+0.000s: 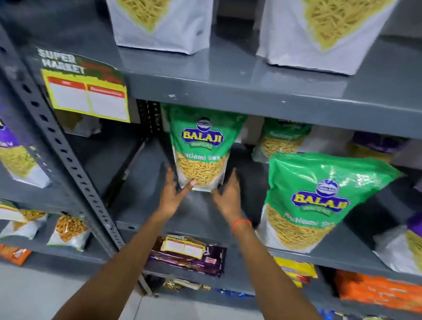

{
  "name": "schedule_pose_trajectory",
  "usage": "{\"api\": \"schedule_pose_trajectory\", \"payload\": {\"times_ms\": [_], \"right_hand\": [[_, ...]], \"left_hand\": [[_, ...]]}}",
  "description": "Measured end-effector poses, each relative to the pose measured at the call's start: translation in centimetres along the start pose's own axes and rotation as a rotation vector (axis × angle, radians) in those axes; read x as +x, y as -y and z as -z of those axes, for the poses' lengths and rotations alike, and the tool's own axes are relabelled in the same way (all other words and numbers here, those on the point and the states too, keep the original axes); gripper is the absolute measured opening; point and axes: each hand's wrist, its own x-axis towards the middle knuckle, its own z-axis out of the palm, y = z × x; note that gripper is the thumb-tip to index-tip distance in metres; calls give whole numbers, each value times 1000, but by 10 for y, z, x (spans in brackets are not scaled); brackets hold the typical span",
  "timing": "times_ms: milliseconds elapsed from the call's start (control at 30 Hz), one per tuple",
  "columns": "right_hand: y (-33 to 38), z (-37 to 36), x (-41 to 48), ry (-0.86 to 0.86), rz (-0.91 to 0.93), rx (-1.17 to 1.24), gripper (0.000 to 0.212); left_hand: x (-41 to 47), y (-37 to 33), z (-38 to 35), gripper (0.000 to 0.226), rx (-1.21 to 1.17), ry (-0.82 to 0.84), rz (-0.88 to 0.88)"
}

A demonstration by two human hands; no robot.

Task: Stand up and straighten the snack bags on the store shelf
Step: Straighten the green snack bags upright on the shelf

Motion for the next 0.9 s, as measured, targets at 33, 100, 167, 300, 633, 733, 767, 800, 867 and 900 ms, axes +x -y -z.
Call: {"api": "schedule_pose_trajectory", "payload": {"times_ms": [33,100,167,300,633,733,767,800,867,900], "right_hand": [[-5,1,12,42,-38,64,77],[-11,3,26,150,-60,183,72],[-16,1,25,202,-72,228,64],[-29,4,-10,205,-28,215,62],[-39,1,-78,183,15,83,60],[-36,0,-84,169,7,74,61],[-33,2,-87,171,-8,80,62],[-31,2,-89,174,-12,82,63],[-27,4,-89,183,-22,65,65],[-21,7,-93,186,-16,4,66]], "left_hand": [[7,3,4,56,-8,39,2],[17,7,12,44,27,36,2],[14,9,20,45,19,11,20],[-15,22,34,37,30,-18,-2],[-81,30,53,27,-6,-30,24],[-85,28,53,31,22,-28,30],[-88,26,53,35,27,-22,42],[-89,24,52,39,24,-19,47],[-93,17,50,41,28,-13,49],[-98,11,48,41,66,-15,49]]}}
